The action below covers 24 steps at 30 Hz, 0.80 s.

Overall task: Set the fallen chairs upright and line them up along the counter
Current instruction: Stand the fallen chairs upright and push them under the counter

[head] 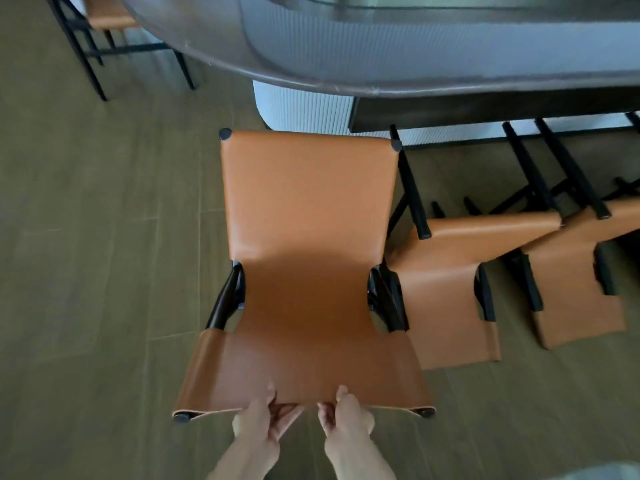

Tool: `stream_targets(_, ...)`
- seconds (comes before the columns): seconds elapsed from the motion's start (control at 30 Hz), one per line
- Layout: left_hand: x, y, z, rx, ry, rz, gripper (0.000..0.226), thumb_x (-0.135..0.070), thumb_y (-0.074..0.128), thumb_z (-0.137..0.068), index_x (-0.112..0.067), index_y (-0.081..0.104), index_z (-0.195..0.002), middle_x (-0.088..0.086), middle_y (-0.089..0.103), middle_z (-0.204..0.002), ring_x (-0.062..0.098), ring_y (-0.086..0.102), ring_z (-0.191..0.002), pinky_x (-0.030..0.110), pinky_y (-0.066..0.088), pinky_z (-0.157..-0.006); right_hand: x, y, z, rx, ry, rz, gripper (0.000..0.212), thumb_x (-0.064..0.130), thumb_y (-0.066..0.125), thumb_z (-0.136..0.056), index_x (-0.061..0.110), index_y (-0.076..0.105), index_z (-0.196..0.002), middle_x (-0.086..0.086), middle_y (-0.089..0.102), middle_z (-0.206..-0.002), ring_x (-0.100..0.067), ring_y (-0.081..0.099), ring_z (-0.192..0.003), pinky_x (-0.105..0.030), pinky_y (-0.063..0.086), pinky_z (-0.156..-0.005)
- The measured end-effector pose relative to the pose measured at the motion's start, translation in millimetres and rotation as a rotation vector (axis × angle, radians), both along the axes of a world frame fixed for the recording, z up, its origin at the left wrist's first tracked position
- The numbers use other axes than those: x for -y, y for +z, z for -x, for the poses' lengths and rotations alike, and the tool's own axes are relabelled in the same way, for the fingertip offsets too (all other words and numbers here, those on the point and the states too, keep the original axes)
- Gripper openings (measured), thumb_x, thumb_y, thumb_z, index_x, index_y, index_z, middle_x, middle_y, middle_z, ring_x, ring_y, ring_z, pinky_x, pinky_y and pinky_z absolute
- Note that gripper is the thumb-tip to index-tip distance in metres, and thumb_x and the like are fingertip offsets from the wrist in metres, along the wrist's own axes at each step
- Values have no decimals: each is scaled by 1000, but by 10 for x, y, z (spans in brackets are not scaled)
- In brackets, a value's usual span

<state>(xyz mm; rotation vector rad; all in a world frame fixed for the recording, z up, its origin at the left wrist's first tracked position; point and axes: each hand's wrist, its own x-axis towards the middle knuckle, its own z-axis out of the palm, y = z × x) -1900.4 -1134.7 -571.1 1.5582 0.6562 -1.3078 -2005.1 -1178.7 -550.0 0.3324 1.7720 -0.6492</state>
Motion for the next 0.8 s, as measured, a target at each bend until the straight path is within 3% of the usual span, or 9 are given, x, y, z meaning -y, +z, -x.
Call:
stream_targets(0.07,221,103,-86,51,21,-1,12,1,58,-98,4,57,-86,24,63,-74,29,66,-40,36,55,-36,241,50,-38,-18,58,50,17,2,62,-98,-12,61,-107,-24,66,-80,-27,57,-51,-21,46,-31)
stream_targets(0.17,591,197,-246,111,-2,27,5,4,61,-95,7,60,-92,29,67,-78,36,70,-48,43,59,-42,584,120,-84,-34,168,105,16,-1,62,-94,-8,61,-108,-28,69,-98,-29,63,-57,-24,51,-36)
stream_targets(0.23,812,281,-305,147,-48,65,7,3,63,-95,9,60,-95,33,69,-87,40,72,-56,43,60,-45,793,215,-110,-54,270,149,8,2,63,-95,-5,61,-100,-24,71,-93,-27,67,-58,-26,54,-41)
stream_targets(0.33,1213,492,-385,195,-74,107,13,-1,62,-96,9,57,-103,32,70,-90,41,73,-61,36,59,-47,1169,286,-212,-103,355,217,14,7,64,-98,-1,58,-88,-21,73,-81,-24,71,-57,-30,60,-54)
stream_targets(0.43,1572,683,-466,217,-91,174,16,-2,59,-98,7,54,-111,31,70,-95,41,74,-64,38,61,-50,1525,396,-329,-102,417,286,17,13,63,-100,-3,59,-106,-22,74,-95,-17,70,-46,-25,55,-43)
stream_targets(0.53,1928,760,-575,246,-115,176,14,-5,58,-100,4,53,-110,28,70,-87,42,74,-64,43,63,-59,1852,480,-450,-120,492,371,26,18,61,-102,-1,58,-118,-17,74,-99,-11,69,-45,-21,49,-39)
stream_targets(0.63,2314,816,-694,242,-141,206,14,-4,56,-101,4,52,-111,27,70,-84,42,74,-64,43,63,-55,2202,564,-543,-134,547,418,29,22,60,-103,3,55,-124,-7,74,-84,-11,71,-55,-24,50,-47)
stream_targets(0.8,2987,891,-943,244,-194,288,18,-6,51,-103,6,50,-117,21,72,-64,39,75,-64,41,64,-57,2900,665,-783,-144,578,459,27,25,56,-104,7,53,-124,-6,73,-84,-13,69,-65,-28,51,-54)
